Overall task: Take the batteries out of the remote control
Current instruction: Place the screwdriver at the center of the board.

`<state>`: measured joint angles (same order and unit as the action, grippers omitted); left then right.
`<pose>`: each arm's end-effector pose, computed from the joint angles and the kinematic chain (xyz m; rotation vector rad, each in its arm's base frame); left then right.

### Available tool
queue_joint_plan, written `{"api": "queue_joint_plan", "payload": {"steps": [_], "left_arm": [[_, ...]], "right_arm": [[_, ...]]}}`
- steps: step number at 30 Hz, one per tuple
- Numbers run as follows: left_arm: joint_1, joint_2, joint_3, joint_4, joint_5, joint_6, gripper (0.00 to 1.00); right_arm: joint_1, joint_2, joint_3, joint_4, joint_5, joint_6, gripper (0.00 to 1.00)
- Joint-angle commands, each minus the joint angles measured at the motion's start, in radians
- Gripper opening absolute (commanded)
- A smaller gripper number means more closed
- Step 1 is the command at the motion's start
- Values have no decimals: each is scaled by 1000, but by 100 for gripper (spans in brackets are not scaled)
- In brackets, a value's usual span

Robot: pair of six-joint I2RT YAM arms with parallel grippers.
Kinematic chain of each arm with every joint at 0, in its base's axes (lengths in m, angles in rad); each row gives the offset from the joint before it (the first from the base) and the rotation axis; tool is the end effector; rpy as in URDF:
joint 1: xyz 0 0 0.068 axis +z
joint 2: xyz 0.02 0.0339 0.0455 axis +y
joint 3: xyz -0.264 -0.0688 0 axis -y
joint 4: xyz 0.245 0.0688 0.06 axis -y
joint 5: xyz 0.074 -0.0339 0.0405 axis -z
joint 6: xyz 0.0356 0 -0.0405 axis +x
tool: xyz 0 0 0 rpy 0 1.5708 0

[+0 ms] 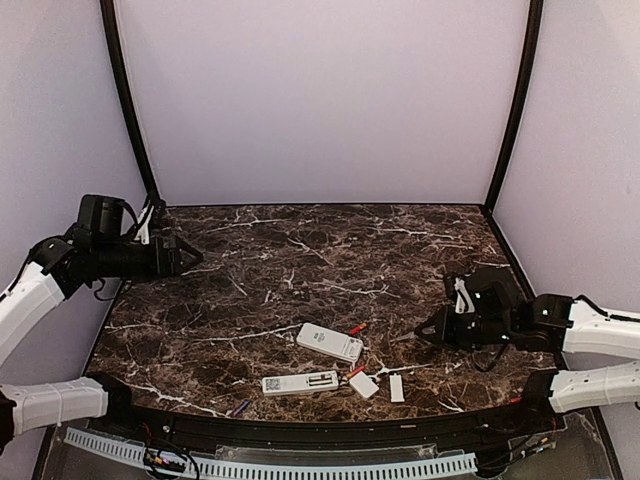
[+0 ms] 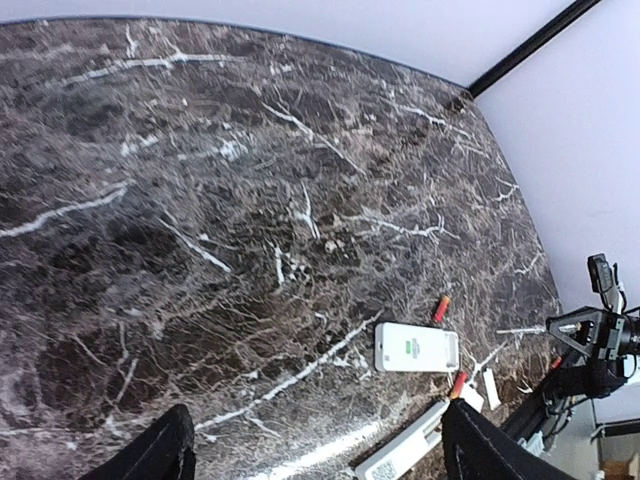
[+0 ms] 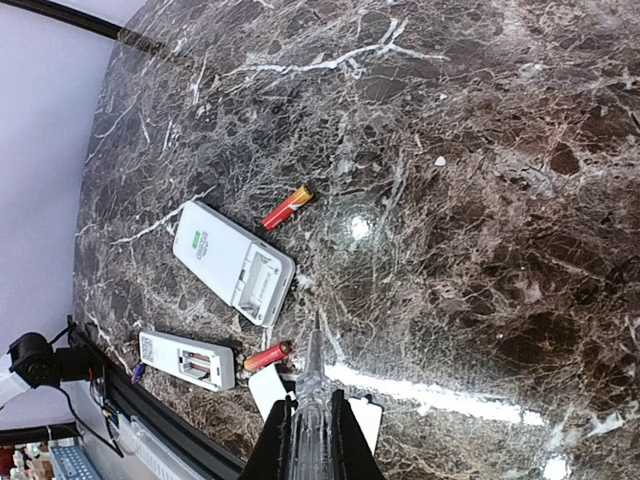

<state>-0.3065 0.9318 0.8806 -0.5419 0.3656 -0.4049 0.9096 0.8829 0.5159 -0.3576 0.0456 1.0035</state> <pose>0.1861 -0.0722 0.3129 0.1089 2.2281 -0.7960 0.1147 0.1447 0.2129 0.1417 2.4735 0.8791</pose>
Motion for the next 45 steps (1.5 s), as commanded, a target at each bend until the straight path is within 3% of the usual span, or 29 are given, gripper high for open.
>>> {"api": "queue_joint_plan", "payload": {"steps": [1, 5, 13, 16, 24, 29, 39, 45], "left_arm": [[10, -121, -33, -51, -189, 87, 84], [10, -194, -66, -38, -261, 102, 85], [10, -217, -96, -14, -248, 89, 84], [10, -215, -95, -19, -261, 87, 85], [10, -228, -102, -16, -266, 82, 85], [10, -220, -103, -14, -258, 83, 85], [10, -217, -104, -10, -251, 84, 84], [10, -215, -106, -6, -237, 87, 85]], "right_arm": [[-58, -39, -64, 158, -165, -50, 0], [-99, 20, -101, 261, -248, -62, 0], [-130, 172, -132, 427, -310, -71, 0], [-131, 215, -126, 408, -276, -67, 3], [-132, 240, -118, 341, -200, -79, 25], [-131, 234, -102, 278, -153, -91, 49], [-131, 226, -45, 127, -62, -125, 70], [-125, 239, 10, 6, 12, -138, 92]]}}
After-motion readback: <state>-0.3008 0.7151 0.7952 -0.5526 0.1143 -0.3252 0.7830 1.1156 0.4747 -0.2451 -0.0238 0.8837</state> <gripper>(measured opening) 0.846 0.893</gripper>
